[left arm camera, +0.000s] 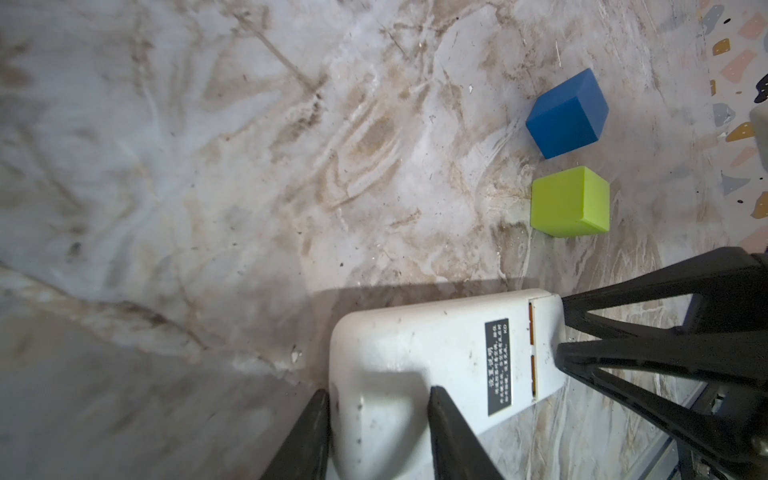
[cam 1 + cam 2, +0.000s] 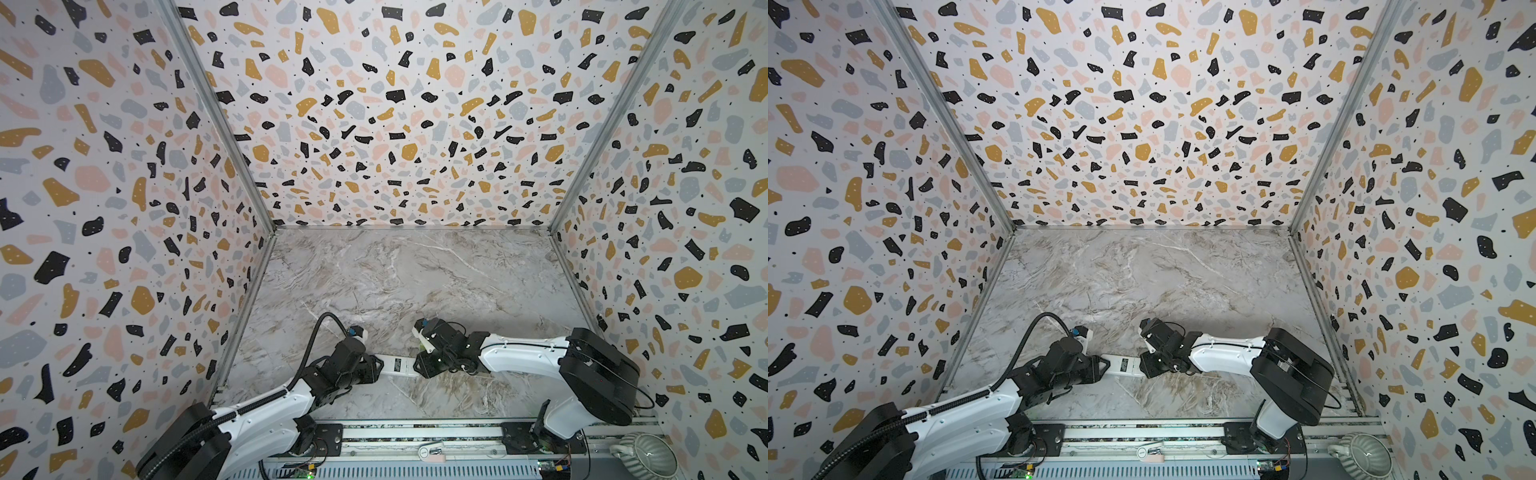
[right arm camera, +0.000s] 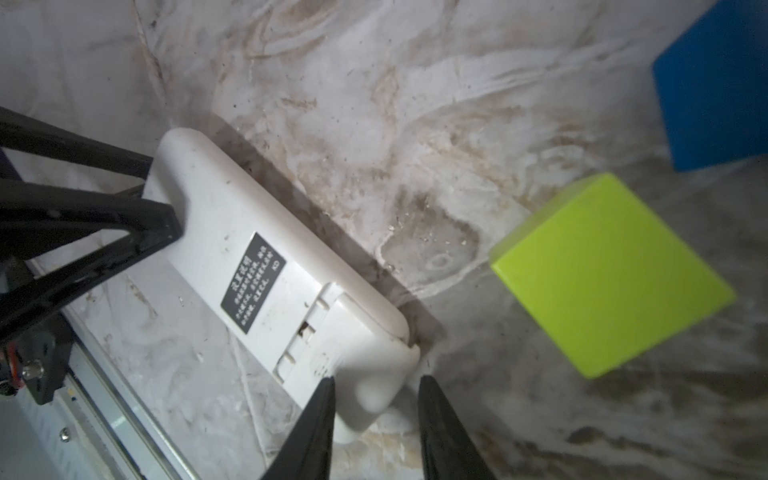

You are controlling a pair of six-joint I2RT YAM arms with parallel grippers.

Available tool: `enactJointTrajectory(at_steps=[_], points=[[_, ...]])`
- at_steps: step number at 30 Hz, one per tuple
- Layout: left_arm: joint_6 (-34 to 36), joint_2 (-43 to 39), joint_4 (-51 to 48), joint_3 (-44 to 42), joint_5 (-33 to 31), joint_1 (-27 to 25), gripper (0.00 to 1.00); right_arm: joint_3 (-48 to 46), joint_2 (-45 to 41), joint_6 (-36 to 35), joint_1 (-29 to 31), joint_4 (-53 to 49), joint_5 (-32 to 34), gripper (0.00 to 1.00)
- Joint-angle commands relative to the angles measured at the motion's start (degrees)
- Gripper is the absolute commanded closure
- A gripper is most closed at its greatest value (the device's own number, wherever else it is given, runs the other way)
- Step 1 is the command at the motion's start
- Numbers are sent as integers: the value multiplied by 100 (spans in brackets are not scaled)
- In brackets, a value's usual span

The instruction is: Load the batteries into the remote control

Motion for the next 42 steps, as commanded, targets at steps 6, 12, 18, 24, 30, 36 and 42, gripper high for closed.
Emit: enactJointTrajectory(at_steps=[6, 12, 18, 24, 30, 36, 42], points=[[-45, -29, 158, -105, 68, -41, 60, 164, 179, 51, 75, -2, -17, 68], [-57, -25, 198, -133, 77, -41, 59, 165, 238, 170, 132, 134, -60, 68], [-89, -2, 296, -201, 112, -58, 60, 192, 296, 271, 187, 228, -75, 68], [-169, -3, 371, -264, 120, -115, 60, 188, 377, 388, 247, 416, -127, 68], [-314, -66, 466, -341, 101, -228, 61, 199, 469, 530, 337, 656, -183, 68], [-410, -65, 495, -353, 15, -370, 61, 253, 561, 615, 431, 831, -212, 68], [-481, -78, 499, -353, -63, -456, 61, 268, 557, 628, 487, 908, -189, 68]])
